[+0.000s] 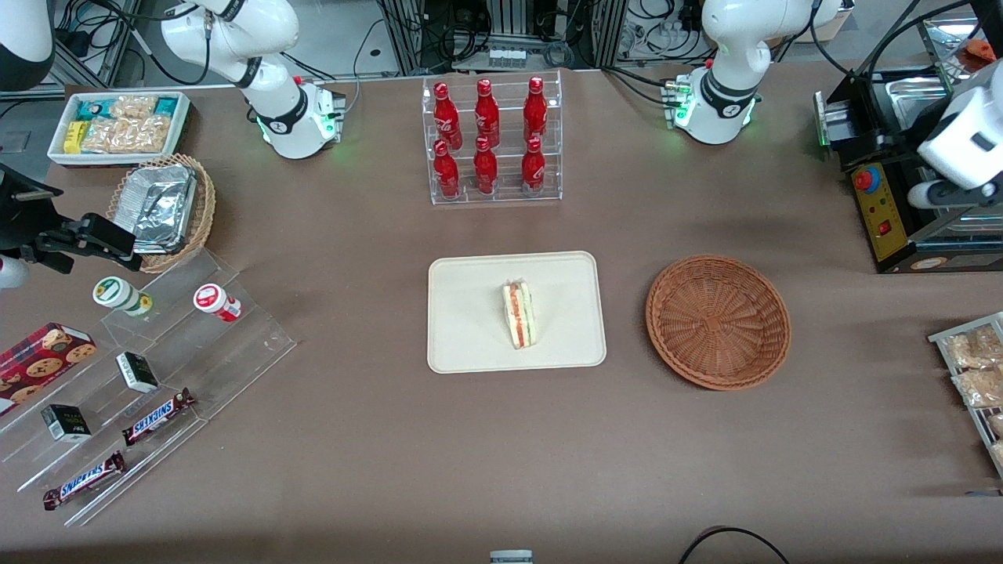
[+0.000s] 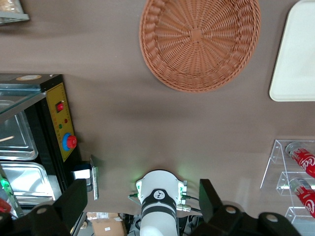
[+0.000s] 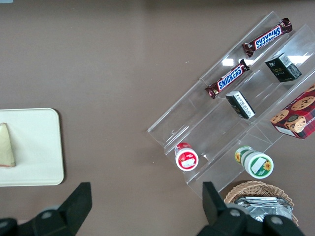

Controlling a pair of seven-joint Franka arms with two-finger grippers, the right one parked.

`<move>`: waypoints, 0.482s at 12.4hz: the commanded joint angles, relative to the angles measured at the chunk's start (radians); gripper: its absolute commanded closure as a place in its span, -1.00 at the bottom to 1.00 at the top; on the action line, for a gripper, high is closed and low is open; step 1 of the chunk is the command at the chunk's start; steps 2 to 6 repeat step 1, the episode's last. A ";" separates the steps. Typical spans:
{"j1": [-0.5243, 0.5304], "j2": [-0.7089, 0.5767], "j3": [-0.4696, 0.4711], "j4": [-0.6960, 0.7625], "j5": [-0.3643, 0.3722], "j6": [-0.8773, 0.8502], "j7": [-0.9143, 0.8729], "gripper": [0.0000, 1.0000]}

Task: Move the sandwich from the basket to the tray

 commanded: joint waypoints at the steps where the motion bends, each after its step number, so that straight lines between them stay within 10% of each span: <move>1: 0.013 -0.010 0.024 0.006 0.006 -0.031 0.018 -1.00; 6: 0.013 -0.010 0.024 0.006 0.006 -0.031 0.018 -1.00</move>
